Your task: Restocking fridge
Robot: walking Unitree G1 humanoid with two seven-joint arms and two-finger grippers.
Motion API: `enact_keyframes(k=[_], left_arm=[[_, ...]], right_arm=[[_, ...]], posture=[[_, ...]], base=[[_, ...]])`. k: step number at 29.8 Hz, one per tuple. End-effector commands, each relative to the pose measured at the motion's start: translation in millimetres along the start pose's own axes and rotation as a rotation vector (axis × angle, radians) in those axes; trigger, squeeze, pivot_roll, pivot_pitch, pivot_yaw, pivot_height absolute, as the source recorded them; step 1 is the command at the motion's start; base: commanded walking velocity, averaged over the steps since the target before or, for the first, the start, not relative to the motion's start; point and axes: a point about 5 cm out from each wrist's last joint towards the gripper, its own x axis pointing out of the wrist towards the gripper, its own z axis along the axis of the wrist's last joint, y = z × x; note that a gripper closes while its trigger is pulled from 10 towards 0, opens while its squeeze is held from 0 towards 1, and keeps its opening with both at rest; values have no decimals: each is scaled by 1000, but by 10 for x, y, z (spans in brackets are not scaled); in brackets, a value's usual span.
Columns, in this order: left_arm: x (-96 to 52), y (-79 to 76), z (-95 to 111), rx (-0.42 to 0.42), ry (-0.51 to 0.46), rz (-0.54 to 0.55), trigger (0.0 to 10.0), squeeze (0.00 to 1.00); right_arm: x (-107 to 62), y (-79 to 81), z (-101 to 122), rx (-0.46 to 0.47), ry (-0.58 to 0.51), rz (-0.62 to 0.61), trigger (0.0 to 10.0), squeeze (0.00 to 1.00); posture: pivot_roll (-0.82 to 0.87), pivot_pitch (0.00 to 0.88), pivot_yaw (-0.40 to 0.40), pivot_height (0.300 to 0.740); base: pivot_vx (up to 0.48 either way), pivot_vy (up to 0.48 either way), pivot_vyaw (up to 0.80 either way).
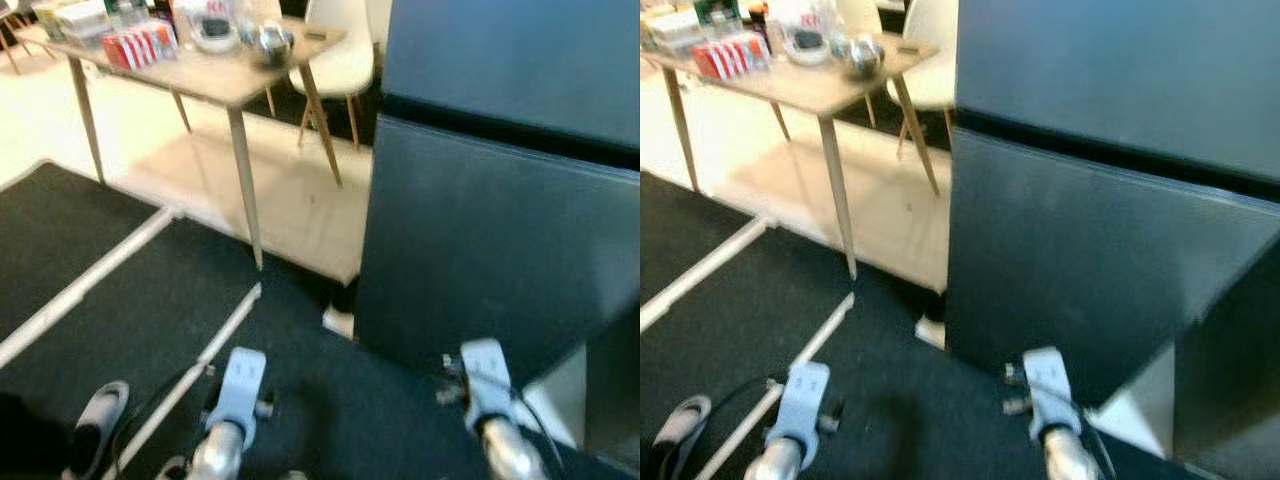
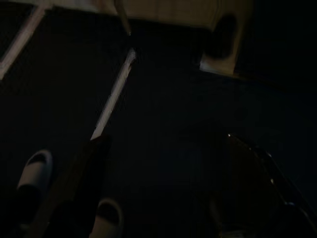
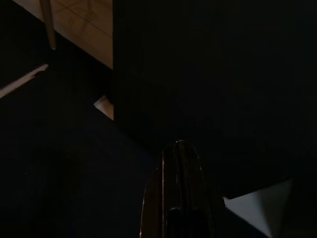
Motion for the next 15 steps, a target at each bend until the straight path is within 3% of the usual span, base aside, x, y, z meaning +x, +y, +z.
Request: enact_keyframes(k=[1,15], left_arm=[[-44,9,-102,5,41,-2,10000,0],[-37,1,-93,4,40,-3,10000,0]], right_arm=[[-1,46,4,5,-2,10,10000,0],[-5,35,0,0,-2,10,10000,0]], posture=[[-61,34,-45,740],[-64,37,-47,740]], base=[[0,0,794],[0,0,794]])
